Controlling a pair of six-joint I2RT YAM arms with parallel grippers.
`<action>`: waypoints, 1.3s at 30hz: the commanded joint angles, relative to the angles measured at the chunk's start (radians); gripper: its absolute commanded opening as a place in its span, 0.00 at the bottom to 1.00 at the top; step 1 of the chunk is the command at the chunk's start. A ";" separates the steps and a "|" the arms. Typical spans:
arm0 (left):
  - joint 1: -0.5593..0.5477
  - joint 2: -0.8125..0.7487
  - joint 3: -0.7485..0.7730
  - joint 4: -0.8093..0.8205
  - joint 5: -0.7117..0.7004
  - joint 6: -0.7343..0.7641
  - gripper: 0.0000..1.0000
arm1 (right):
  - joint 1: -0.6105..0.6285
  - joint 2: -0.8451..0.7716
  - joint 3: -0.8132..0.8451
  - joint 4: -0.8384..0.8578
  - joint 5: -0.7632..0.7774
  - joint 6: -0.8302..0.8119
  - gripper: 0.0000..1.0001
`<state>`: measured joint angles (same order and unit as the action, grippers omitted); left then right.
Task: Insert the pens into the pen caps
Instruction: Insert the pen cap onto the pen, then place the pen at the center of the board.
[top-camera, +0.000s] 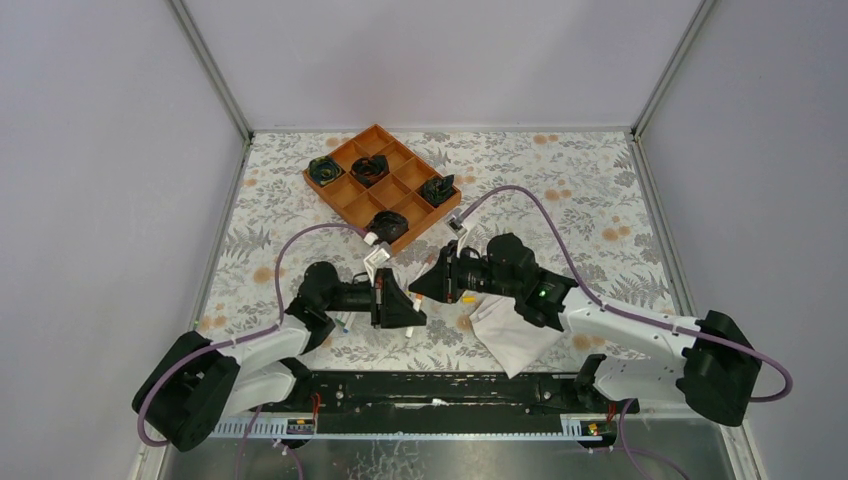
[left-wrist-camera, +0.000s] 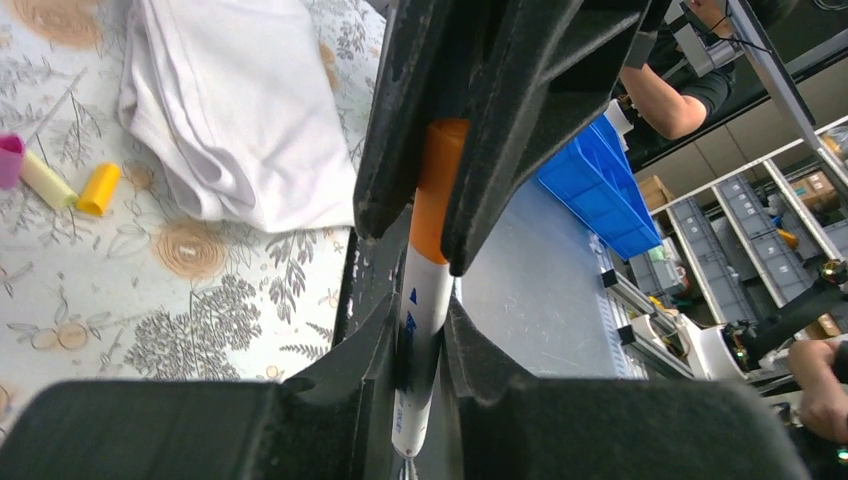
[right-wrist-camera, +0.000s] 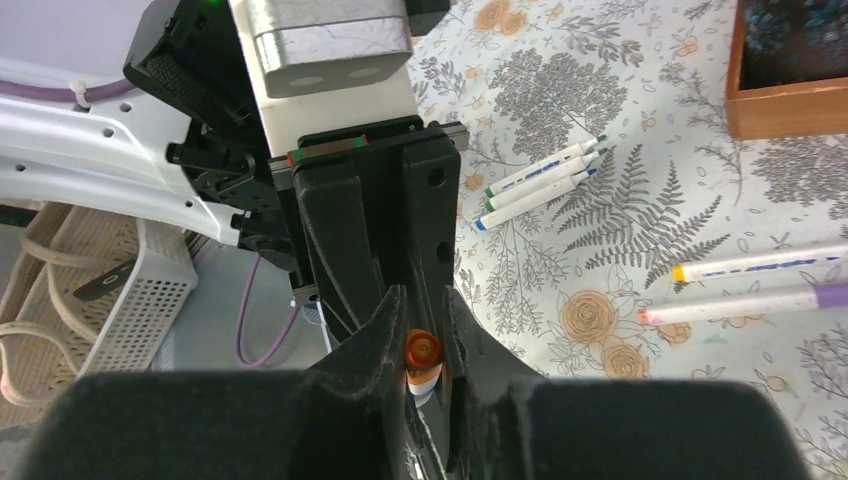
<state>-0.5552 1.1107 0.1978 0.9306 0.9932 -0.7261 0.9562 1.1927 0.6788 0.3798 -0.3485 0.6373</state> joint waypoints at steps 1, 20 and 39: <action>0.088 -0.034 0.117 0.037 -0.319 0.045 0.00 | 0.133 -0.064 0.044 -0.432 -0.249 0.003 0.00; -0.010 -0.238 0.106 -0.471 -0.433 0.166 0.00 | 0.132 -0.260 0.358 -0.754 0.372 -0.122 0.88; -0.206 0.126 0.497 -1.190 -0.836 0.256 0.00 | 0.093 -0.447 0.212 -0.950 0.794 -0.106 0.96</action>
<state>-0.7277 1.1362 0.6144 -0.1352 0.2447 -0.5095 1.0576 0.7845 0.9268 -0.5552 0.3351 0.5030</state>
